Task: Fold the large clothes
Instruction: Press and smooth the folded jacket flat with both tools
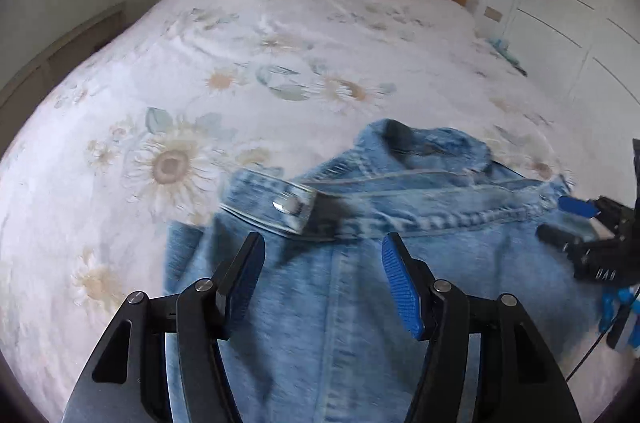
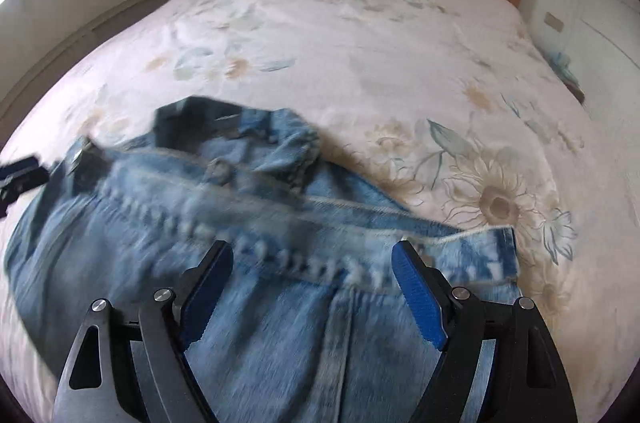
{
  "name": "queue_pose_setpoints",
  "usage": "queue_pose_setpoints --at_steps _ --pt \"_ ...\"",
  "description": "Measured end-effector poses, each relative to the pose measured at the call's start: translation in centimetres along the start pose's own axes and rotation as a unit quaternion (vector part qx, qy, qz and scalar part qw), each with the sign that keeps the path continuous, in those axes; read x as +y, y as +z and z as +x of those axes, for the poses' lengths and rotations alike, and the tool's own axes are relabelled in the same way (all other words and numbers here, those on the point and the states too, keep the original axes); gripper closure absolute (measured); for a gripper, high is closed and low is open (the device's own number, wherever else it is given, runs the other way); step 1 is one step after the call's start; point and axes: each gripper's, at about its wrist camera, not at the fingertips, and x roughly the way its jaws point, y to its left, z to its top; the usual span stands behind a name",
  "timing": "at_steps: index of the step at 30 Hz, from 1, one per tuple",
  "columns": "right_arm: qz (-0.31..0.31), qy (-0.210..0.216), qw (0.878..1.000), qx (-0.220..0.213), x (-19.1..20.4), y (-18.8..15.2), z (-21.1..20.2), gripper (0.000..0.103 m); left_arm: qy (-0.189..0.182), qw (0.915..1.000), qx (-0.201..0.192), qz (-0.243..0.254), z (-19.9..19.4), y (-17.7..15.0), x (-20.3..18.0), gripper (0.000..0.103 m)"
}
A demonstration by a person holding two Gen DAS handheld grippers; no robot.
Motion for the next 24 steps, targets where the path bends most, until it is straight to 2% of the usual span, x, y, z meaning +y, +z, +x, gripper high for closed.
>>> queue_pose_setpoints --at_steps 3,6,7,8,10,11,14,18,24 --pt "-0.023 0.015 0.999 0.023 0.9 -2.5 -0.4 0.021 -0.012 0.9997 0.020 -0.004 0.7 -2.0 -1.1 0.047" --pt "-0.046 0.010 0.998 0.052 0.7 -5.4 0.1 0.021 0.016 0.9987 0.048 -0.002 1.8 -4.7 -0.6 0.047" --pt "-0.048 0.009 0.998 0.051 0.2 -6.1 -0.1 0.021 0.021 0.9985 0.050 0.000 2.0 -5.4 -0.2 0.042" --pt "-0.047 0.009 0.998 0.045 -0.4 -6.7 -0.3 0.021 0.022 0.9986 0.047 -0.004 1.8 -6.1 0.5 0.039" --pt "-0.038 -0.010 0.998 0.046 -2.0 -7.8 -1.0 0.020 0.027 0.9984 0.045 -0.021 1.2 -6.7 2.0 0.039" --pt "-0.029 0.001 0.998 0.046 -2.8 -8.2 -1.2 0.019 0.027 0.9981 0.045 -0.030 0.8 -6.8 2.6 0.039" --pt "-0.019 -0.022 0.998 0.052 -4.8 -9.5 -2.9 0.019 0.043 0.9979 0.040 -0.027 -0.9 -6.7 2.8 0.040" --pt "-0.014 -0.034 0.999 0.036 -4.9 -9.6 -5.4 0.019 0.034 0.9990 0.009 -0.028 -3.0 -6.7 1.2 0.040" --pt "-0.032 -0.016 0.999 0.008 -2.2 -9.5 -6.4 0.019 0.044 0.9988 -0.019 0.008 -2.7 -7.8 -3.2 0.040"
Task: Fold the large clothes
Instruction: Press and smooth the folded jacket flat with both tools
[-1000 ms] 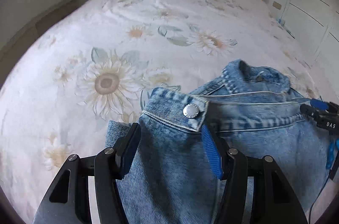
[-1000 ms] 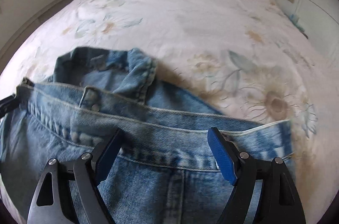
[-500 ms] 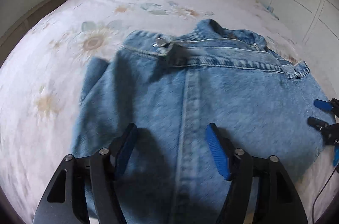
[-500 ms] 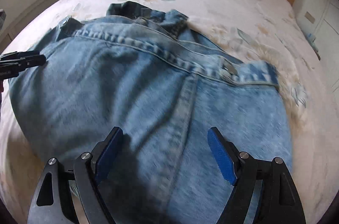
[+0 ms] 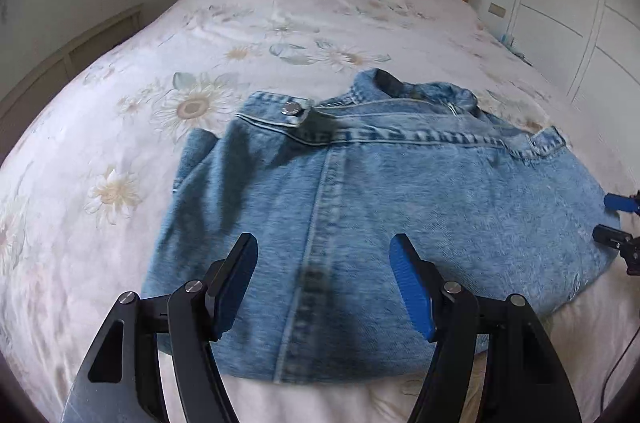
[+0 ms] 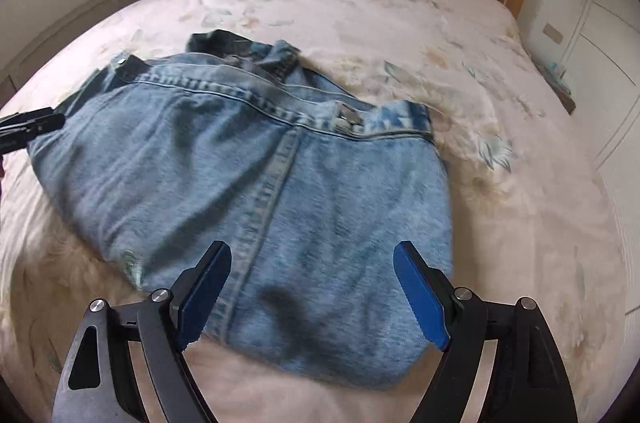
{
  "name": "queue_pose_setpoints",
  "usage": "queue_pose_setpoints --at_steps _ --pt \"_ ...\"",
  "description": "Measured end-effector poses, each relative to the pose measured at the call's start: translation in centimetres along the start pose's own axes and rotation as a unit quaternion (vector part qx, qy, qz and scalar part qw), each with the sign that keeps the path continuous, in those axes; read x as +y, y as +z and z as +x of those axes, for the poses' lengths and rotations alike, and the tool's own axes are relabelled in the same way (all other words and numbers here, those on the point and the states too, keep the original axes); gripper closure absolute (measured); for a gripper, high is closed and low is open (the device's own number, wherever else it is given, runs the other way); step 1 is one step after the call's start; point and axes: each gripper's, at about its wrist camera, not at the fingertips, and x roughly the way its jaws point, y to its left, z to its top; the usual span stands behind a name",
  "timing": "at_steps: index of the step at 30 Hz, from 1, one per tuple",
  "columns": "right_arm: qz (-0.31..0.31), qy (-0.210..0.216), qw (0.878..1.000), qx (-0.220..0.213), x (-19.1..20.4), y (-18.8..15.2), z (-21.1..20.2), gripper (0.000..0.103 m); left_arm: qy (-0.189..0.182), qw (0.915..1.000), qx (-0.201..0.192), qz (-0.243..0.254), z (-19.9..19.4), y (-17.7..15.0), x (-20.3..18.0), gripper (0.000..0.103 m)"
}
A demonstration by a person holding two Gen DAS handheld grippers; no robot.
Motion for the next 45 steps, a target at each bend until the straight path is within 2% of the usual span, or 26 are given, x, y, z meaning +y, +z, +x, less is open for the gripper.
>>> queue_pose_setpoints --at_steps 5,9,17,27,30,35,40,45 --pt "0.006 0.008 1.000 0.020 0.2 -1.1 2.4 0.019 -0.001 0.9999 0.008 0.007 1.7 -2.5 -0.6 0.038" --pt "0.037 0.033 0.999 0.011 -1.1 -2.1 2.7 0.019 -0.004 1.0000 0.002 0.001 1.8 -2.8 -0.1 0.035" --pt "0.044 0.033 0.998 0.003 -1.5 -3.0 1.9 0.019 0.008 0.9999 -0.003 0.008 1.8 -3.1 -0.4 0.032" --pt "0.048 0.011 0.999 0.011 -1.9 -3.7 0.7 0.019 0.013 0.9998 -0.005 0.011 1.7 -3.5 -0.6 0.032" --pt "0.046 0.007 0.999 0.009 -1.5 -3.3 0.1 0.019 0.014 0.9998 -0.004 0.013 1.6 -3.5 -0.6 0.032" --pt "0.030 0.028 0.999 -0.011 0.3 -2.0 -0.5 0.019 0.017 0.9998 -0.004 0.012 1.4 -3.2 -0.7 0.032" --pt "0.016 0.053 0.998 -0.022 2.7 -0.3 0.2 0.019 0.027 0.9994 -0.007 0.020 1.4 -3.2 -1.0 0.032" --pt "0.007 0.058 0.998 -0.010 3.8 -0.3 2.0 0.019 0.029 0.9992 -0.010 0.024 1.5 -3.5 -1.0 0.032"
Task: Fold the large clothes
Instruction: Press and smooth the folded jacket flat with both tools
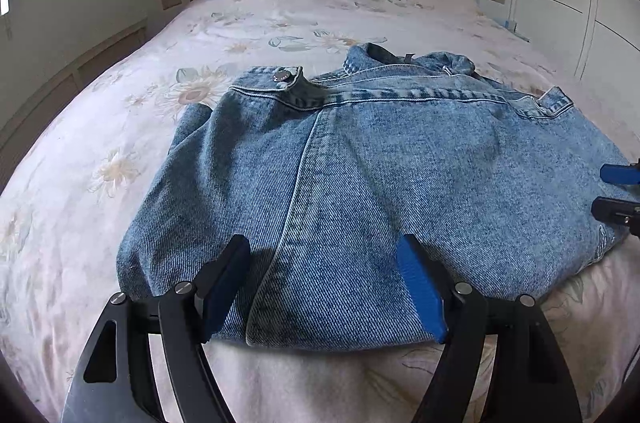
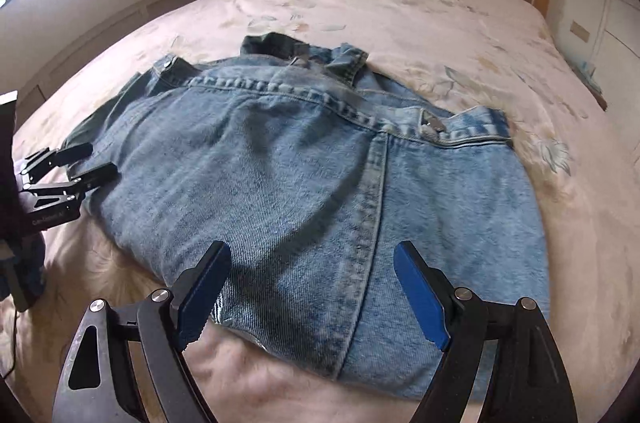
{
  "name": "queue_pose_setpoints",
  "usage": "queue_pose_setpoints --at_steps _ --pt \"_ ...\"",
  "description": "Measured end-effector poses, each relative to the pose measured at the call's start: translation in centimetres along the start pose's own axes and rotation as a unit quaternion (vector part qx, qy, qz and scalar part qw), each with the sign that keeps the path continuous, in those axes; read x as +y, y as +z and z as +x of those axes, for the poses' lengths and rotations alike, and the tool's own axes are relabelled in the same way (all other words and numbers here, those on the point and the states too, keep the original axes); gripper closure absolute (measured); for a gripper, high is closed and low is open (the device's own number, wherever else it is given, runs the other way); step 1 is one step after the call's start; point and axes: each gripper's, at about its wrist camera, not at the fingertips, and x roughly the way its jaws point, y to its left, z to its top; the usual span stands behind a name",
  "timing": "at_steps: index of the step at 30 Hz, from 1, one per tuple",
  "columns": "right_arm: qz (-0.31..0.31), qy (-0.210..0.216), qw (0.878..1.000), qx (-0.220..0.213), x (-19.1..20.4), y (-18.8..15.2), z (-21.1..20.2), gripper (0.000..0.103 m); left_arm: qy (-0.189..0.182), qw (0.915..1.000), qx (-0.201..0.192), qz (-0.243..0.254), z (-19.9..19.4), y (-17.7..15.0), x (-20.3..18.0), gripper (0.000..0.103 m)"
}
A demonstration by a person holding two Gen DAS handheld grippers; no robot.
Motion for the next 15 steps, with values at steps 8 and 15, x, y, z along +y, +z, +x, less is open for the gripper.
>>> queue_pose_setpoints --at_steps 8,15 --pt "0.034 -0.032 0.999 0.019 -4.5 -2.4 -1.7 0.019 -0.008 0.9999 -0.008 0.002 -1.6 1.1 0.2 0.032" --pt "0.010 -0.030 0.999 -0.014 -3.5 2.2 -2.2 0.019 -0.020 0.9986 -0.022 0.043 0.0 7.8 -4.1 0.032"
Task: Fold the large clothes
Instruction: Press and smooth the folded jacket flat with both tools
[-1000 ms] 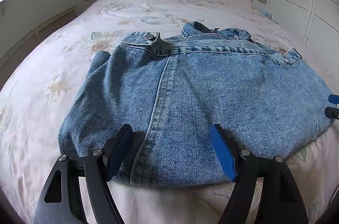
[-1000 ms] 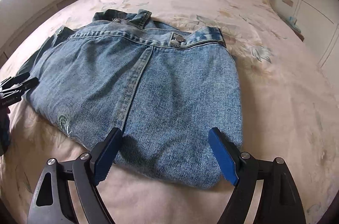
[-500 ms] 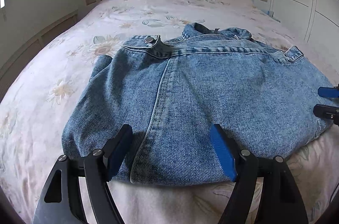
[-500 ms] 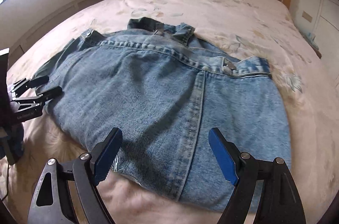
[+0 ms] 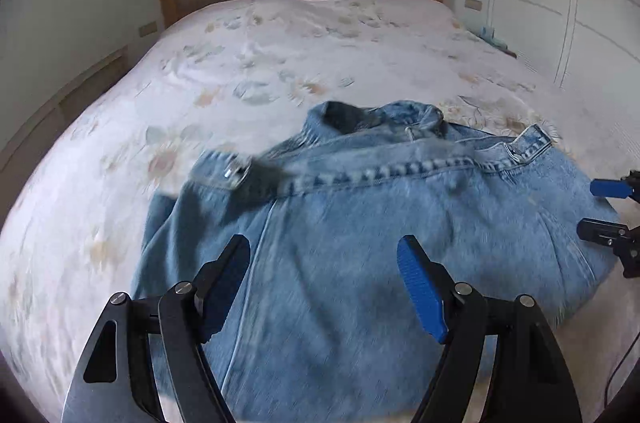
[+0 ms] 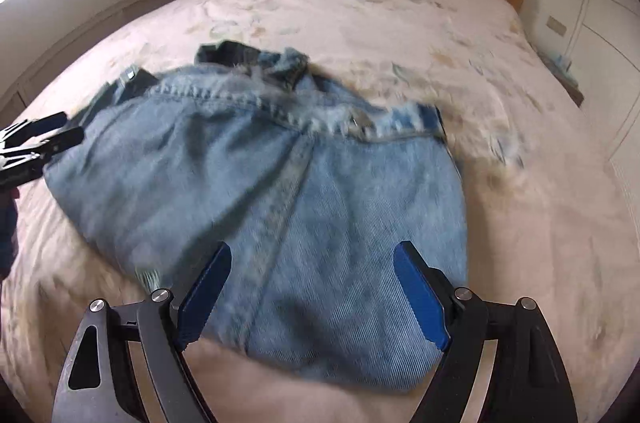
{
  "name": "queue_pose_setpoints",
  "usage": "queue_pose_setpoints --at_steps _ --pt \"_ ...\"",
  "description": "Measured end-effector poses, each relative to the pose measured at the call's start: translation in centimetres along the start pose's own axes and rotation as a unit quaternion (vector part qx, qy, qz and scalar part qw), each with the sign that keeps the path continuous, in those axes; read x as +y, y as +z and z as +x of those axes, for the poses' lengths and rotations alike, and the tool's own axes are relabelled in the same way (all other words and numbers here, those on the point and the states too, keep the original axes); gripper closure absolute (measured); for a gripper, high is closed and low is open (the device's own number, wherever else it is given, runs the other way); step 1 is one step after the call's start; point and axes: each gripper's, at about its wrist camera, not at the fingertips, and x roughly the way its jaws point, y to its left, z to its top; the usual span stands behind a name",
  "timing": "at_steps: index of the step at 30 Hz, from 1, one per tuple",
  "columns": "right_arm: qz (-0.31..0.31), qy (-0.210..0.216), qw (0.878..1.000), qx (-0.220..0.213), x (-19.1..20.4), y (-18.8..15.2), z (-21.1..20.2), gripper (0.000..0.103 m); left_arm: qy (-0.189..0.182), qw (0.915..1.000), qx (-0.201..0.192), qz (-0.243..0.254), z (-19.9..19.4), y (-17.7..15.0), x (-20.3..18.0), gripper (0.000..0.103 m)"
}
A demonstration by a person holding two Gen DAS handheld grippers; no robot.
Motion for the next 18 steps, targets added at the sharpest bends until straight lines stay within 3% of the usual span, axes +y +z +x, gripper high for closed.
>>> queue_pose_setpoints --at_steps 3,9,18 --pt "0.005 0.014 1.000 -0.011 1.3 2.6 1.7 0.019 0.001 0.9999 0.012 0.004 2.5 1.4 -1.2 0.032" --pt "0.005 0.037 0.999 -0.011 3.9 5.6 5.6 0.019 0.005 0.9996 0.026 0.005 6.1 1.3 -1.8 0.032" --pt "0.019 0.060 0.998 0.020 4.4 4.6 9.5 0.019 0.010 0.9994 0.030 0.012 7.7 -0.7 -1.8 0.031"
